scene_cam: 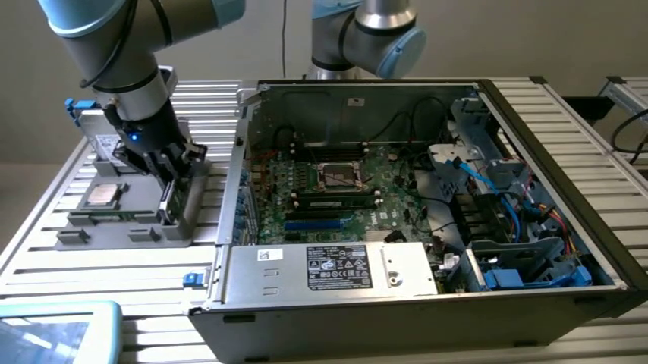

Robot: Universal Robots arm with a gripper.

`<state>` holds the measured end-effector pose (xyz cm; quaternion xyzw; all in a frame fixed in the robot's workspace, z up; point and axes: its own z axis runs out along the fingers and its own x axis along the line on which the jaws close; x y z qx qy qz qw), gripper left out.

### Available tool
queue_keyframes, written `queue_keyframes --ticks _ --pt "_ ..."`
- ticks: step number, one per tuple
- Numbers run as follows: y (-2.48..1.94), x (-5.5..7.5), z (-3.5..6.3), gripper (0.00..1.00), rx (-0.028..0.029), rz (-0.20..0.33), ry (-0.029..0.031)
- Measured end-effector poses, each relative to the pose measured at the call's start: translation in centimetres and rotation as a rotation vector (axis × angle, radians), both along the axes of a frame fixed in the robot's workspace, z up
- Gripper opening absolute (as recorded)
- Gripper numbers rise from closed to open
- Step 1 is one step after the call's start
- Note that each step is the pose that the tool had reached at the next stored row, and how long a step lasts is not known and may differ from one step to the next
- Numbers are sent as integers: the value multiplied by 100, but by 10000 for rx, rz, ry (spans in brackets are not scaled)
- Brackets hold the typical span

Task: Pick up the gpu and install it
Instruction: 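Pick up the gpu and move the gpu toward the slot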

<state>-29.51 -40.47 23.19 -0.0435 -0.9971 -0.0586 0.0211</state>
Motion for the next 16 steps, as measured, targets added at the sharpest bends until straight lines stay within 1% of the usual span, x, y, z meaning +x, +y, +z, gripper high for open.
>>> queue_keyframes --ticks 10,16 --pt "-6 -1 456 27 0 3 1" --pt "-20 -1 731 27 -1 3 2"
